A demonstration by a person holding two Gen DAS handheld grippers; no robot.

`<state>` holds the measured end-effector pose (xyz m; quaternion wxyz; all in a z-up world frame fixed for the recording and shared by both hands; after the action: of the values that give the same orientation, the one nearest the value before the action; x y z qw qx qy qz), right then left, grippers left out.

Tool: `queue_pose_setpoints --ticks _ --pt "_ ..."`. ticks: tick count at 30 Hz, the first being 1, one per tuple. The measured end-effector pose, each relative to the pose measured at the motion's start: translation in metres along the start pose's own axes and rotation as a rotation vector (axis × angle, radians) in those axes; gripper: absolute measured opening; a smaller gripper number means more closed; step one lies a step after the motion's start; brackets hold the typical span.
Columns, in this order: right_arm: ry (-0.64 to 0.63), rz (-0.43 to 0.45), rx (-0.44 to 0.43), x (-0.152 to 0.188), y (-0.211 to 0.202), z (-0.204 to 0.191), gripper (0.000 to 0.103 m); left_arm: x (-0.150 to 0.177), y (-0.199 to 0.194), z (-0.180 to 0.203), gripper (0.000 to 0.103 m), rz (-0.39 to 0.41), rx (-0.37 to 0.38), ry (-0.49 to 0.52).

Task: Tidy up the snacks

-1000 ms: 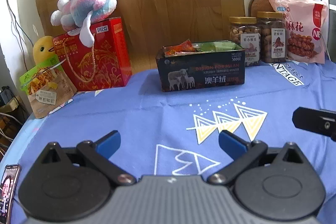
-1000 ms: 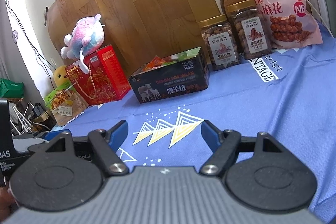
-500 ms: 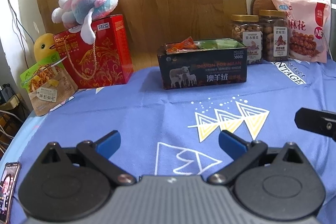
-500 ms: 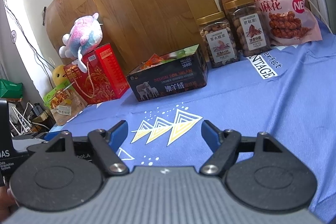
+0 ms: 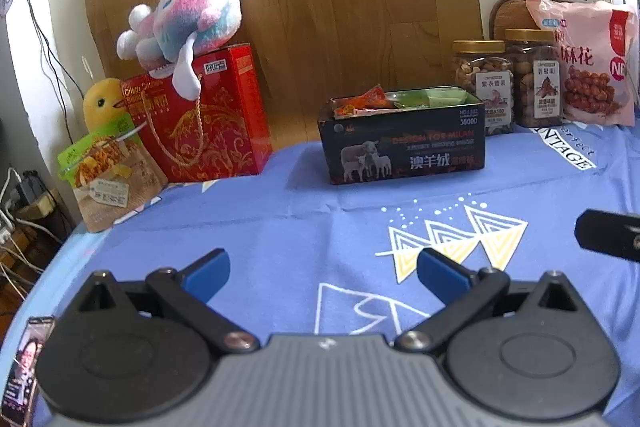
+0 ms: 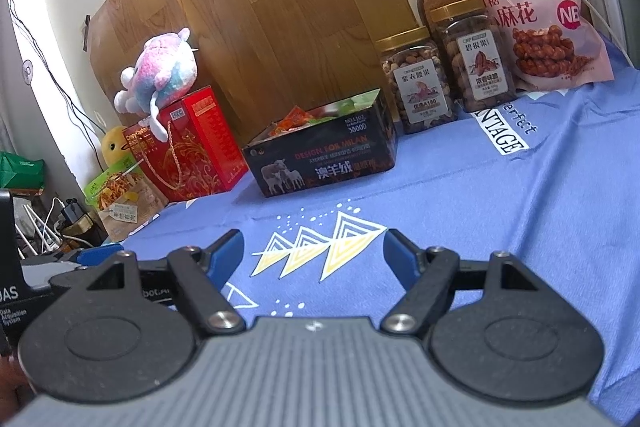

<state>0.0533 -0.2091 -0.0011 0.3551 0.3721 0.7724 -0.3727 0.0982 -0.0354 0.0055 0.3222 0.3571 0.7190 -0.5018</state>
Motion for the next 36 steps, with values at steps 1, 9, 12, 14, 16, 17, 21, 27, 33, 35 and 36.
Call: queue_pose_setpoints --ticks 1,9,12,14,16,17,21,27,33,35,36 --pt "0.000 0.000 0.000 -0.0004 -0.0002 0.0000 0.079 -0.0003 -0.0008 0.0005 0.103 0.004 0.001 0.001" --pt "0.004 -0.001 0.001 -0.0002 -0.0008 0.0002 0.079 0.0019 -0.0003 0.0004 0.103 -0.022 0.004 -0.008" --pt "0.000 0.000 0.001 -0.0002 -0.0009 -0.0010 0.079 0.0033 -0.0004 0.0015 0.103 -0.038 0.018 -0.010" --pt "0.000 0.001 0.000 -0.0004 -0.0010 -0.0010 0.079 0.0041 -0.0012 0.0025 0.103 -0.047 0.030 -0.014" --pt "0.001 0.001 0.001 -0.0005 -0.0012 -0.0006 0.079 0.0050 -0.0013 0.0038 0.103 -0.051 0.033 -0.012" --pt "0.002 0.002 0.001 -0.0005 -0.0014 -0.0003 0.079 0.0057 -0.0012 0.0046 0.103 -0.056 0.036 -0.010" --pt "0.003 0.001 0.002 -0.0006 -0.0014 0.0003 0.079 0.0082 0.0002 0.0063 0.103 -0.082 0.057 -0.015" --pt "0.004 0.000 0.003 0.0001 -0.0012 0.0002 0.079 0.0078 -0.0014 0.0071 0.103 -0.079 0.055 -0.007" --pt "0.005 -0.003 0.003 0.0007 -0.0005 0.0006 0.079 0.0069 -0.0025 0.0080 0.103 -0.067 0.050 0.007" --pt "0.005 -0.004 0.002 0.0007 -0.0005 0.0007 0.079 0.0064 -0.0028 0.0087 0.103 -0.069 0.065 0.002" --pt "0.004 -0.005 0.003 0.0008 -0.0005 0.0005 0.079 0.0067 -0.0032 0.0091 0.103 -0.072 0.068 0.001"
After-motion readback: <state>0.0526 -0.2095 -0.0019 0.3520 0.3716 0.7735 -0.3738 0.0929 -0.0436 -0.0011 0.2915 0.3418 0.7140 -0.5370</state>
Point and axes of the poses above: each gripper's, at about its wrist camera, not at the fingertips, and y roughly the way its jaws point, z to its right, x to its underside, the point moved 9 cm from there along y, roughly the way its jaws point, and after that the axes turned 10 degrees about -x, right-handed, at the moved point
